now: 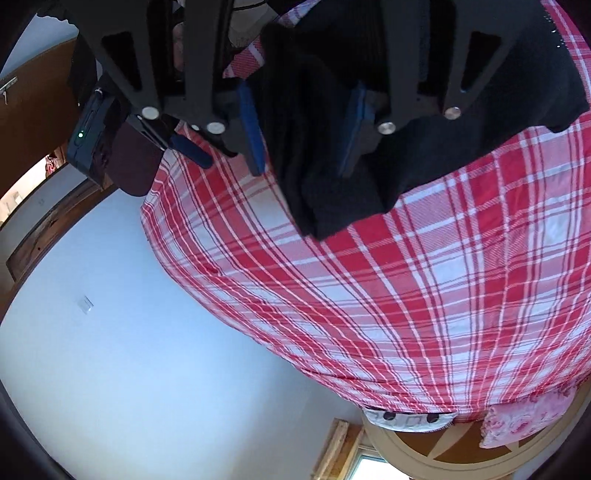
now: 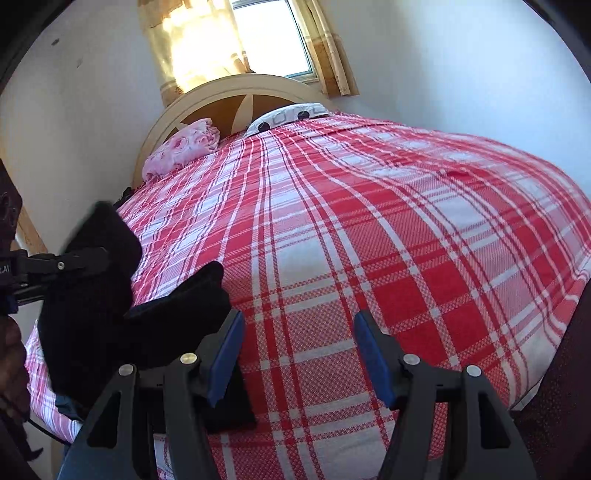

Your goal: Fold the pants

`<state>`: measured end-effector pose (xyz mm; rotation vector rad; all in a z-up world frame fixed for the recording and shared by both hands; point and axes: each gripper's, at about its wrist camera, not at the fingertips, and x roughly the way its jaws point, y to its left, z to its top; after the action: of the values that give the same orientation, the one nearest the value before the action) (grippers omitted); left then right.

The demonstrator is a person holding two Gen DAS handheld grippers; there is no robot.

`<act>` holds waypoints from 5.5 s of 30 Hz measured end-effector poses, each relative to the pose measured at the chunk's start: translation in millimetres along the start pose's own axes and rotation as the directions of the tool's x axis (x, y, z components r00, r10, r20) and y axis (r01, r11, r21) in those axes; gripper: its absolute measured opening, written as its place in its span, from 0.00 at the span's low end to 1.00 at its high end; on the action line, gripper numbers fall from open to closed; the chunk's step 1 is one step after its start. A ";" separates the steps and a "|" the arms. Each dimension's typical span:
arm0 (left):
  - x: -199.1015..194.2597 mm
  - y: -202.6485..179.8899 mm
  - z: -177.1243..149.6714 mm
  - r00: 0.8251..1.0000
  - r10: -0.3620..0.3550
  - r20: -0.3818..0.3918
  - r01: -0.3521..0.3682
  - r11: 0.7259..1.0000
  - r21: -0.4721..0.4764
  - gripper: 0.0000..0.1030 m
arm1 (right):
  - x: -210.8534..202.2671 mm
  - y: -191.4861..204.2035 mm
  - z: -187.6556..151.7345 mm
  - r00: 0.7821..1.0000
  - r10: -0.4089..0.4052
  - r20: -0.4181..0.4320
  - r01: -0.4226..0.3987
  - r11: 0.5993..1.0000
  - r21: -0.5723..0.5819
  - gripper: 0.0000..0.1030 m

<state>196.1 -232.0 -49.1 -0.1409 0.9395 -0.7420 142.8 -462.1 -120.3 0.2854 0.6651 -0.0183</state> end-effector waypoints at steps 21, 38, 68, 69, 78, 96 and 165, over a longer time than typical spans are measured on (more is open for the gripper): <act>-75.6 107.8 -88.7 0.933 0.322 0.162 -0.310 0.946 -0.095 0.87 | 32.2 45.8 7.1 0.932 0.321 -0.167 -0.324 0.946 0.010 0.31; -86.3 151.5 -84.2 0.847 0.498 0.187 -0.477 0.867 -0.147 0.99 | 23.3 22.2 -5.8 0.967 0.197 -0.165 -0.204 0.978 -0.030 0.20; -46.2 67.4 -134.4 0.905 0.406 0.127 -0.416 0.906 0.070 1.00 | -13.1 79.4 -55.0 0.964 0.185 -0.193 -0.225 0.950 -0.215 0.54; -47.4 67.8 -135.5 0.907 0.400 0.128 -0.410 0.910 0.063 1.00 | -15.7 75.2 -54.5 0.960 0.204 -0.190 -0.237 0.956 -0.175 0.53; -46.4 68.1 -135.8 0.910 0.392 0.134 -0.401 0.915 0.051 1.00 | -3.3 50.7 -51.7 0.938 0.279 -0.205 -0.270 0.960 0.071 0.34; -52.0 74.5 -139.3 0.918 0.369 0.143 -0.377 0.926 0.029 1.00 | -0.4 35.2 -67.5 0.943 0.237 -0.232 -0.227 0.971 0.069 0.04; -49.9 134.2 -116.1 0.891 0.434 0.134 -0.422 0.900 -0.109 1.00 | 49.5 33.0 -4.5 0.937 0.300 -0.176 -0.305 0.952 0.001 0.46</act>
<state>157.2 -76.9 -140.8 -0.0539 0.8109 -0.2792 182.6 -425.5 -145.5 0.3641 0.7892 0.3140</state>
